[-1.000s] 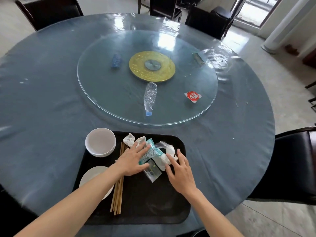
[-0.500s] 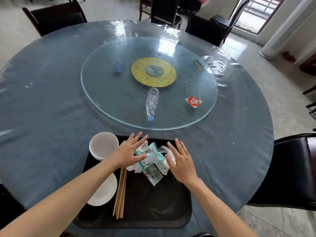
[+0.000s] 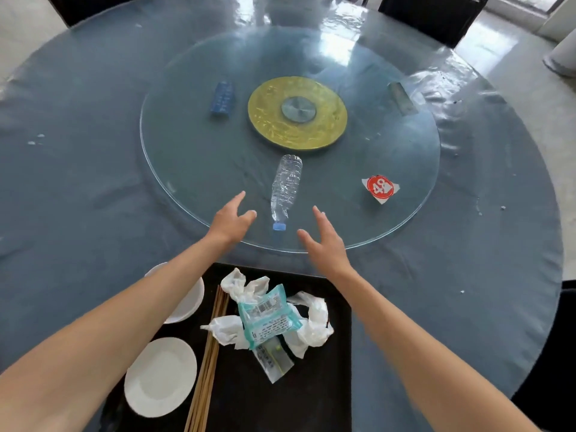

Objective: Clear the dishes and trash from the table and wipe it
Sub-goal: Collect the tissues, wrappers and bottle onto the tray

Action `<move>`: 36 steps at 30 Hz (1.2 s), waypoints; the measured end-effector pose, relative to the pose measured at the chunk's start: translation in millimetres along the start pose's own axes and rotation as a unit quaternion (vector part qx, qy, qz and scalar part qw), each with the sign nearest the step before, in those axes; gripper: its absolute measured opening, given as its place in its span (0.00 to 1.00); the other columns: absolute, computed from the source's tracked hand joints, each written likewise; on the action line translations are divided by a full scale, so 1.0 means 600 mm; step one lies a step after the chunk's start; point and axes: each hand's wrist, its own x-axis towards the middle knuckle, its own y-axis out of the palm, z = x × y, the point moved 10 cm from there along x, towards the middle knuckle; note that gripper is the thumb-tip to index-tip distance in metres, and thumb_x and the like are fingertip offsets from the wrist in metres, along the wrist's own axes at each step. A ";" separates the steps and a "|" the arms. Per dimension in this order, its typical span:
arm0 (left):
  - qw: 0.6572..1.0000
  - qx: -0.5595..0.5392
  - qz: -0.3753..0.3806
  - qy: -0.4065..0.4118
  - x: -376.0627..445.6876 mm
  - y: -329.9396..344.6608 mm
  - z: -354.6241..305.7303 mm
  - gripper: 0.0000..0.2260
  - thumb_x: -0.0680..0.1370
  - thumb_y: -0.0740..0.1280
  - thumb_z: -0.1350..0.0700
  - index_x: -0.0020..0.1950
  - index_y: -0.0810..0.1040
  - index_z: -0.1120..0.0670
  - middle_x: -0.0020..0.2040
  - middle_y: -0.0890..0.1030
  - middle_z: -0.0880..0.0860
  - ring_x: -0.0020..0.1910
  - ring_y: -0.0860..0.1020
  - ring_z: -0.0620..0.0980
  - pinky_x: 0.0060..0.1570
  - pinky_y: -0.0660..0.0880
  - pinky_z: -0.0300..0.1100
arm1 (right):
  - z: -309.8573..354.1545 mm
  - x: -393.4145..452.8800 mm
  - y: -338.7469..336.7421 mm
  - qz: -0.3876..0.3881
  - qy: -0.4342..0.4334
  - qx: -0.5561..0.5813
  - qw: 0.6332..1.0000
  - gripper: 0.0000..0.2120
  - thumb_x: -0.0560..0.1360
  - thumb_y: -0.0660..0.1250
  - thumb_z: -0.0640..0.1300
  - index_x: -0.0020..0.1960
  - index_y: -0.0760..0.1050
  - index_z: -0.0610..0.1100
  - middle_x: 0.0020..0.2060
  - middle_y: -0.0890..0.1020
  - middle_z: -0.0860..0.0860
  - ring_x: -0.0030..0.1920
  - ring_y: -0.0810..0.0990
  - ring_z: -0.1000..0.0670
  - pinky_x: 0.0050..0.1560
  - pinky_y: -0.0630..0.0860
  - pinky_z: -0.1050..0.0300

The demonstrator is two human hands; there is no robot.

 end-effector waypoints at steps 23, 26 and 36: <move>0.983 -0.169 0.060 -0.042 0.027 0.119 -0.027 0.25 0.79 0.72 0.57 0.75 0.71 0.52 0.65 0.79 0.50 0.60 0.81 0.45 0.61 0.80 0.50 | -0.033 0.070 0.023 0.027 0.092 0.244 0.965 0.26 0.73 0.79 0.41 0.69 0.76 0.43 0.53 0.87 0.50 0.51 0.87 0.54 0.55 0.84 0.53; 0.983 -0.170 0.066 -0.019 -0.016 0.096 -0.033 0.26 0.78 0.73 0.52 0.75 0.70 0.49 0.66 0.79 0.49 0.61 0.80 0.46 0.61 0.80 0.51 | -0.011 -0.008 0.003 0.066 0.071 0.211 0.973 0.25 0.74 0.78 0.40 0.69 0.76 0.44 0.53 0.86 0.52 0.51 0.86 0.57 0.53 0.83 0.58; 0.967 -0.211 0.130 0.057 -0.208 0.018 -0.024 0.33 0.74 0.75 0.48 0.78 0.68 0.46 0.69 0.78 0.48 0.61 0.82 0.47 0.54 0.82 0.45 | -0.024 -0.259 0.004 0.176 0.052 0.147 0.972 0.24 0.78 0.72 0.35 0.71 0.76 0.51 0.55 0.87 0.52 0.56 0.86 0.51 0.59 0.81 0.56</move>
